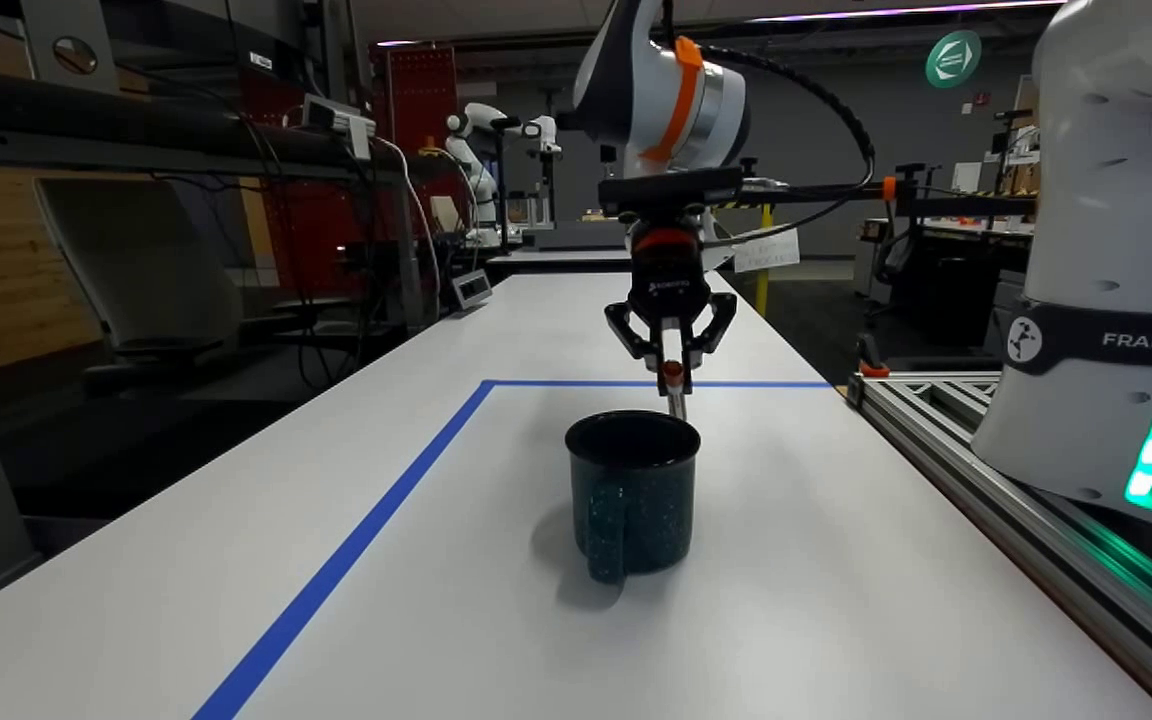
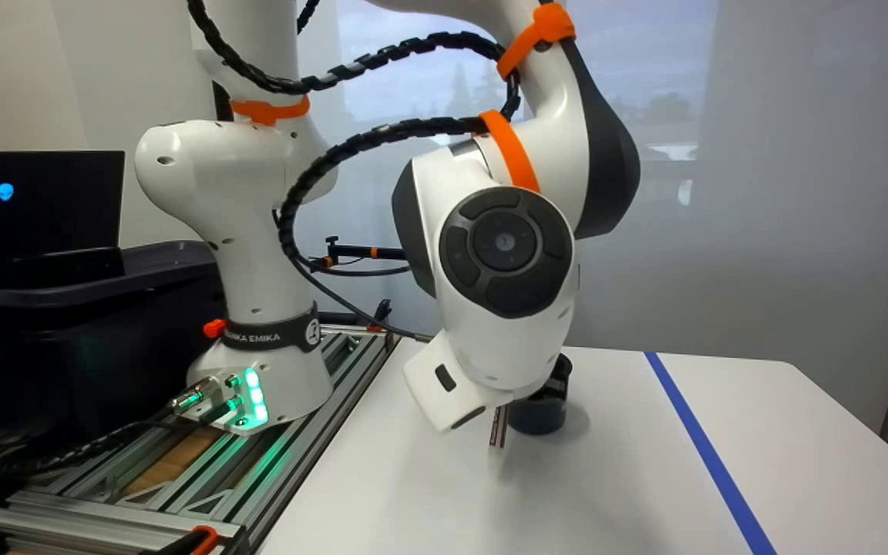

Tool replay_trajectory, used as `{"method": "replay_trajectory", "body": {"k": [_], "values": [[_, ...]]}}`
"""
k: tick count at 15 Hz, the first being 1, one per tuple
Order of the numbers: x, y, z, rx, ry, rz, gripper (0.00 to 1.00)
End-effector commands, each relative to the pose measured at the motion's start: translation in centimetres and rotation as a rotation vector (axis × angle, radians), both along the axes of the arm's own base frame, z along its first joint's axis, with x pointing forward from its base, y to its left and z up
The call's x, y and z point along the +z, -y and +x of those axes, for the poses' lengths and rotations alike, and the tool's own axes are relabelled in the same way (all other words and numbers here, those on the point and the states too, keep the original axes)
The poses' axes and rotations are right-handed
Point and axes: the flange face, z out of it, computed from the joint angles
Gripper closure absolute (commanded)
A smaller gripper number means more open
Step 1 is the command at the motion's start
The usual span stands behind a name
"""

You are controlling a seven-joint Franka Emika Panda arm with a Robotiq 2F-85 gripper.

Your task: Remove the marker from the cup

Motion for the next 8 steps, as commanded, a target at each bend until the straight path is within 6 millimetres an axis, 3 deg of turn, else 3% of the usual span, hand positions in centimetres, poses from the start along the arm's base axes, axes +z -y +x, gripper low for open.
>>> {"method": "replay_trajectory", "body": {"k": [1,8], "values": [[-1.3,0.3,1.1,0.06,-0.044,-0.139,0.95],[-1.6,-1.6,3.2,0.174,0.034,-0.449,0.95]]}}
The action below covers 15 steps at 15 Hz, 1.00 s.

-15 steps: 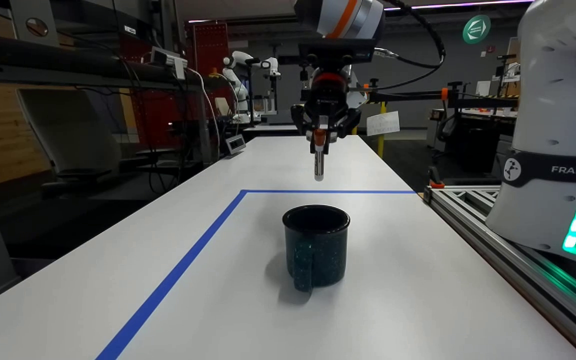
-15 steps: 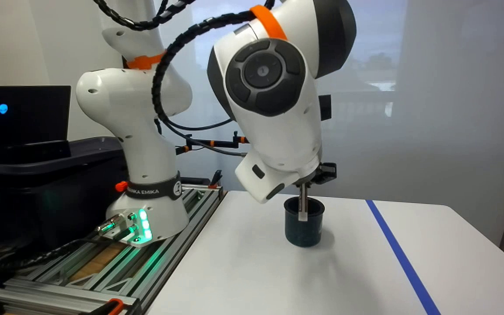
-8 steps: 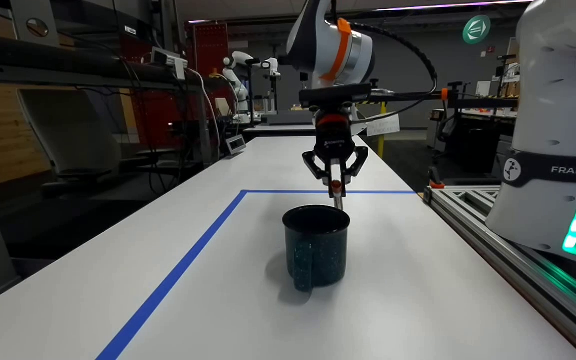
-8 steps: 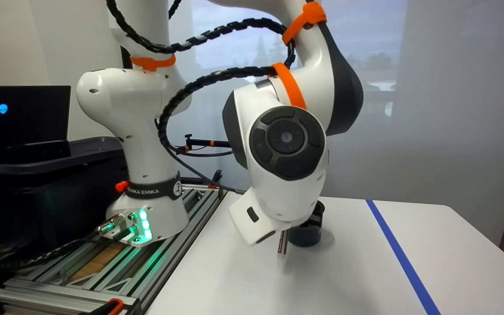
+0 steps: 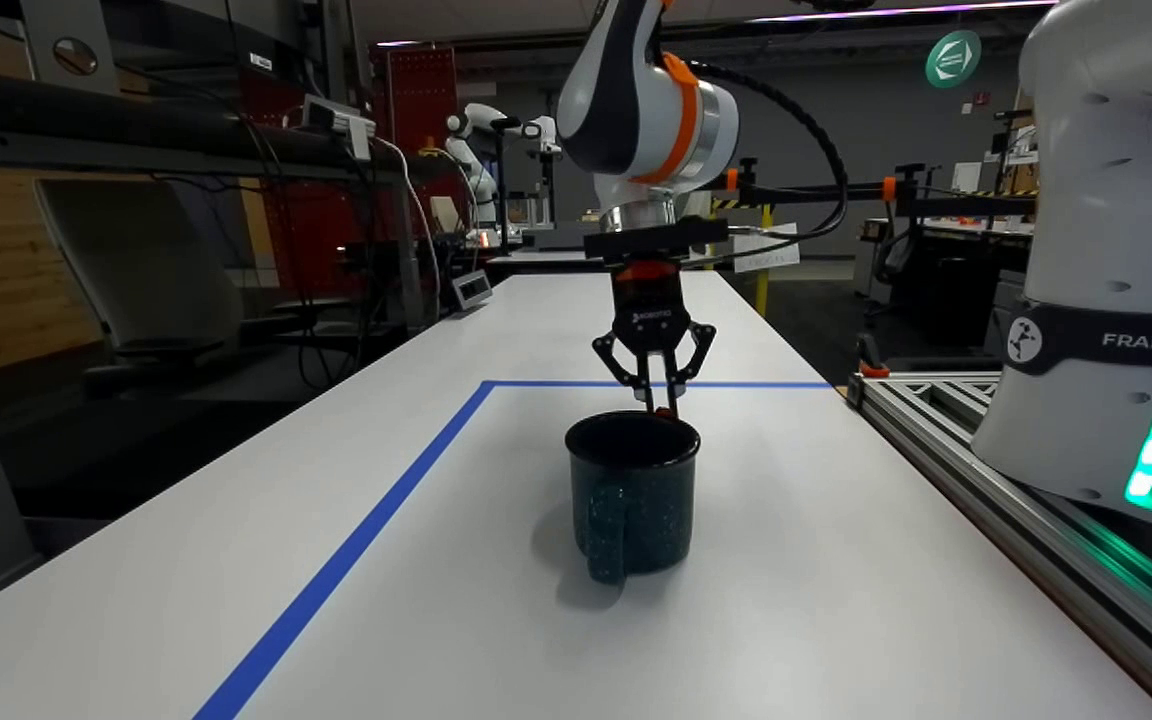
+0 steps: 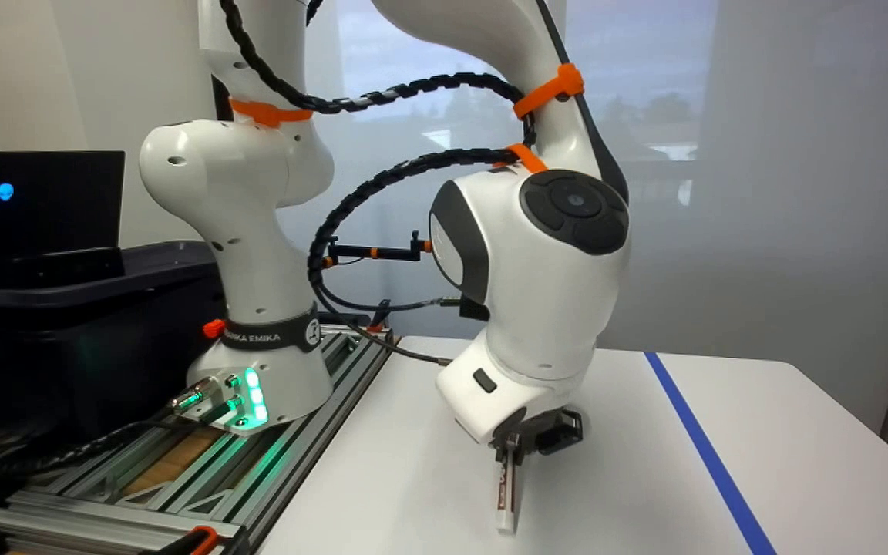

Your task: Remove the marker from the cup

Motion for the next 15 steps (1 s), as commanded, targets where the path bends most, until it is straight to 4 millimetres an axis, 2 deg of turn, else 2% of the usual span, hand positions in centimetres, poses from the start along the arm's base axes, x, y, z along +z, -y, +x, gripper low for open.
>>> {"method": "replay_trajectory", "body": {"k": [1,6,7,8,9,12,15], "values": [[0.3,-1.5,0.8,0.053,0.06,-0.118,0.95],[-0.3,-3.2,1.6,0.111,0.165,-0.111,0.94],[-0.3,-3.4,1.8,0.115,0.187,-0.092,0.55],[0.2,-3.7,1.9,0.121,0.217,-0.052,0.55],[0.7,-3.9,1.9,0.132,0.25,-0.027,0.49],[3.3,-4.9,0.8,0.253,0.268,0.065,0.25],[5.6,-6.0,-0.6,0.427,0.209,0.129,0.03]]}}
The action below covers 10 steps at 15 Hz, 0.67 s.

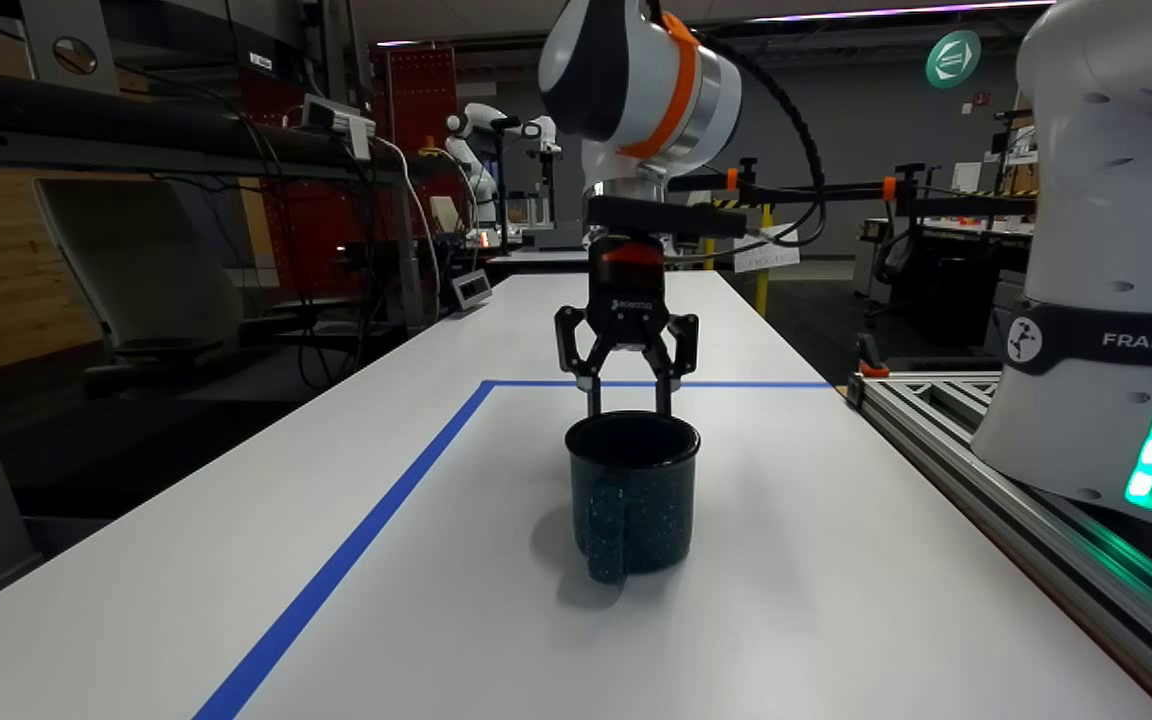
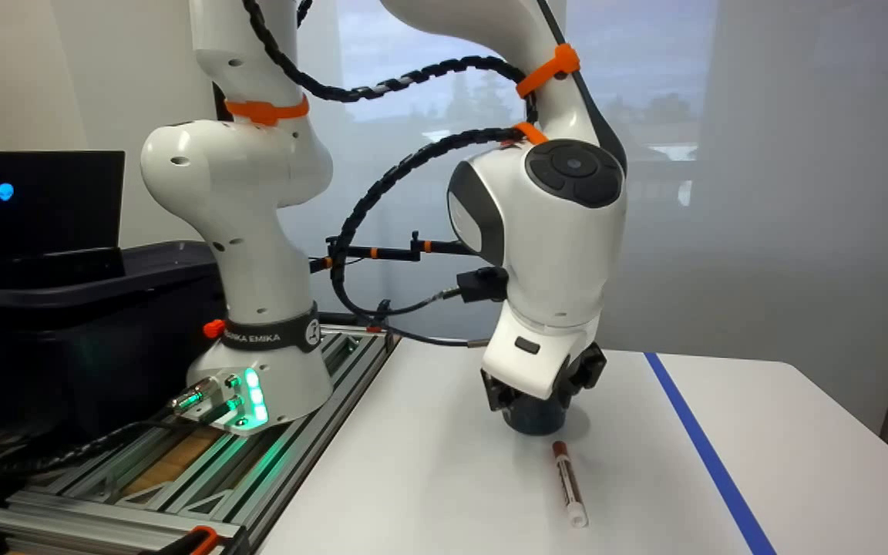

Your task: Remove the marker from the cup

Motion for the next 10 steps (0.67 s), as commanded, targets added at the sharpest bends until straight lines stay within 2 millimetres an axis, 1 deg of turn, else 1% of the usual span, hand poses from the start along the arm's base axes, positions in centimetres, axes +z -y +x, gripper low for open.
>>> {"method": "replay_trajectory", "body": {"k": [1,3,5,8,10], "values": [[4.2,-1.1,-2.7,0.196,-0.061,0.032,0.0],[6.3,-1.7,-3.4,0.314,-0.135,0.005,0.0],[8.8,-2.5,-3.9,0.411,-0.186,-0.082,0.0],[12.1,-4.7,-4.6,0.546,-0.253,-0.193,0.0],[14.0,-6.8,-4.7,0.63,-0.252,-0.268,0.0]]}}
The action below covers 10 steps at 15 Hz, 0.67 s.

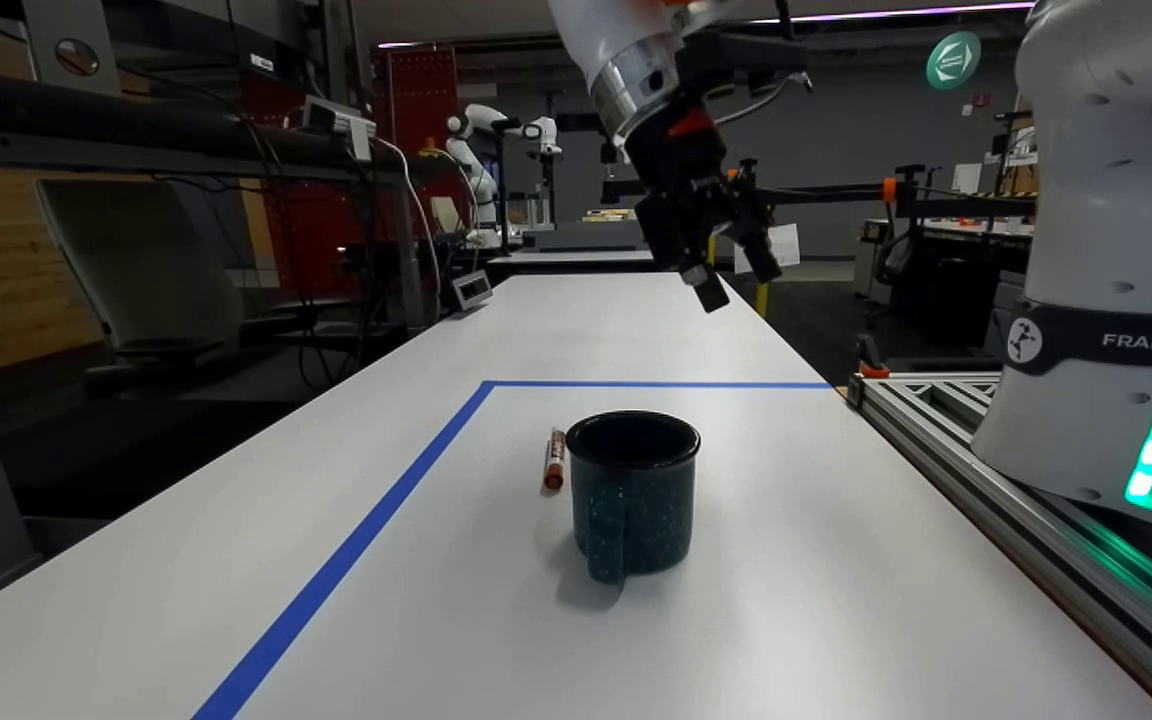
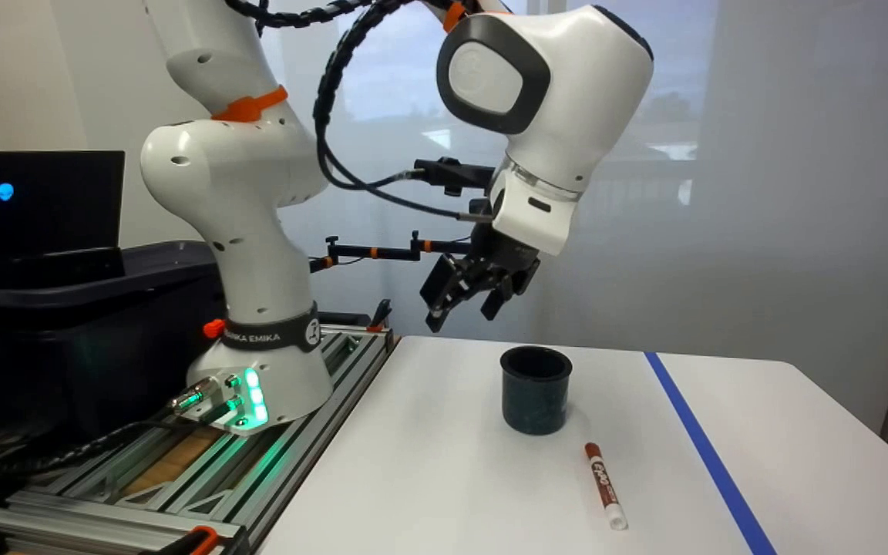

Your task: Remove the marker from the cup

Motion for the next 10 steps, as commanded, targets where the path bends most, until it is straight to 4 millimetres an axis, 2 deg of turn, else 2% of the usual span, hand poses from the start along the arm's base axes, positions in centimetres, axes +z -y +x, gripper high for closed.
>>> {"method": "replay_trajectory", "body": {"k": [1,5,6,10], "values": [[3.9,-3.6,-1.1,0.142,0.032,-0.141,0.0],[5.4,-6.3,0.0,0.32,0.096,-0.262,0.0],[4.4,-5.6,0.0,0.259,0.065,-0.198,0.0],[4.2,-5.6,0.0,0.265,0.06,-0.2,0.0]]}}
